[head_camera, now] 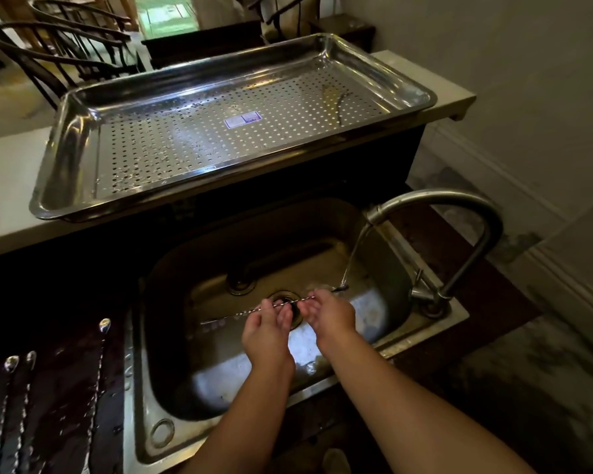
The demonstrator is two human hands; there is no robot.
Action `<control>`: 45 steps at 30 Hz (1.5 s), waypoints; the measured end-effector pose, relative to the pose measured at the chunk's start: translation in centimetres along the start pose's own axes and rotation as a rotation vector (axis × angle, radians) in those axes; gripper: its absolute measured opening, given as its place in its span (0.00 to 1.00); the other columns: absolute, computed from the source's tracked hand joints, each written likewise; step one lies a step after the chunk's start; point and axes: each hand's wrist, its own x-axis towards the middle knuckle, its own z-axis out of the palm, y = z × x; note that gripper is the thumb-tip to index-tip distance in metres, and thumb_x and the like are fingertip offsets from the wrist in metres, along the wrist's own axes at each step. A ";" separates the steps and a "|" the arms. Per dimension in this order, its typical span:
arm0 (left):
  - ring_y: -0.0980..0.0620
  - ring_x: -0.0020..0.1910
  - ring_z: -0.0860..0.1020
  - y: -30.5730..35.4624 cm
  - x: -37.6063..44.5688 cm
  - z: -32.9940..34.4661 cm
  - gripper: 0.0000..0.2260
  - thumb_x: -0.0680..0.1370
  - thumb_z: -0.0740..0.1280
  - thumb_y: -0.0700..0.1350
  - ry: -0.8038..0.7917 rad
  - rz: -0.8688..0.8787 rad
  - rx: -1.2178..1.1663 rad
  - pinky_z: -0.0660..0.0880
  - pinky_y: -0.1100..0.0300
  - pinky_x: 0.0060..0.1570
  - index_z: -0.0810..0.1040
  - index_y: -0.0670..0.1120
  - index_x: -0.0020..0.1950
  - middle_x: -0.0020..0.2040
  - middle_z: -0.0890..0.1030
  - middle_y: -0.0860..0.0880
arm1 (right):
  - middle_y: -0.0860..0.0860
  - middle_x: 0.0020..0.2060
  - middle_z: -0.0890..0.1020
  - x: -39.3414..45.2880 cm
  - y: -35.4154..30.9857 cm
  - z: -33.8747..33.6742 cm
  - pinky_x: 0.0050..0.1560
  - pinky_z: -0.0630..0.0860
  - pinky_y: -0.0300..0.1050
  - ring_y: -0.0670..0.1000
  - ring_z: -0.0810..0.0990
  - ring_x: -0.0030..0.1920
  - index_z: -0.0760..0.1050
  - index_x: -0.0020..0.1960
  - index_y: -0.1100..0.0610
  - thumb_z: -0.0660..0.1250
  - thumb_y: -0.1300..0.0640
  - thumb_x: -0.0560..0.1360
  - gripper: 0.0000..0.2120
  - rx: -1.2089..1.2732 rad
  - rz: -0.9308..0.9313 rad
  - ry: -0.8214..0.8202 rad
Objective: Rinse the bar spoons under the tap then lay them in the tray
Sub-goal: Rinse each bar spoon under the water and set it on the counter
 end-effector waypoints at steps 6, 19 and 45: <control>0.50 0.40 0.81 0.0 0.1 0.3 0.09 0.80 0.63 0.42 0.001 0.004 0.009 0.80 0.67 0.35 0.74 0.40 0.41 0.38 0.79 0.44 | 0.60 0.34 0.80 0.5 -0.4 -0.1 0.24 0.78 0.36 0.53 0.80 0.30 0.75 0.42 0.67 0.64 0.65 0.76 0.06 -0.043 -0.002 0.030; 0.49 0.42 0.81 0.0 -0.5 0.8 0.08 0.80 0.62 0.41 -0.026 0.027 0.016 0.80 0.66 0.40 0.74 0.41 0.42 0.41 0.79 0.43 | 0.50 0.18 0.79 2.1 -1.8 -1.3 0.37 0.76 0.44 0.51 0.79 0.27 0.77 0.33 0.63 0.65 0.58 0.75 0.14 -0.213 -0.077 0.171; 0.51 0.41 0.82 -1.3 -0.8 1.6 0.06 0.80 0.63 0.40 -0.047 -0.023 -0.042 0.80 0.67 0.36 0.75 0.39 0.45 0.43 0.80 0.41 | 0.52 0.22 0.78 2.0 -1.9 -1.0 0.25 0.69 0.39 0.46 0.71 0.19 0.76 0.33 0.61 0.66 0.60 0.74 0.12 -0.269 -0.100 0.082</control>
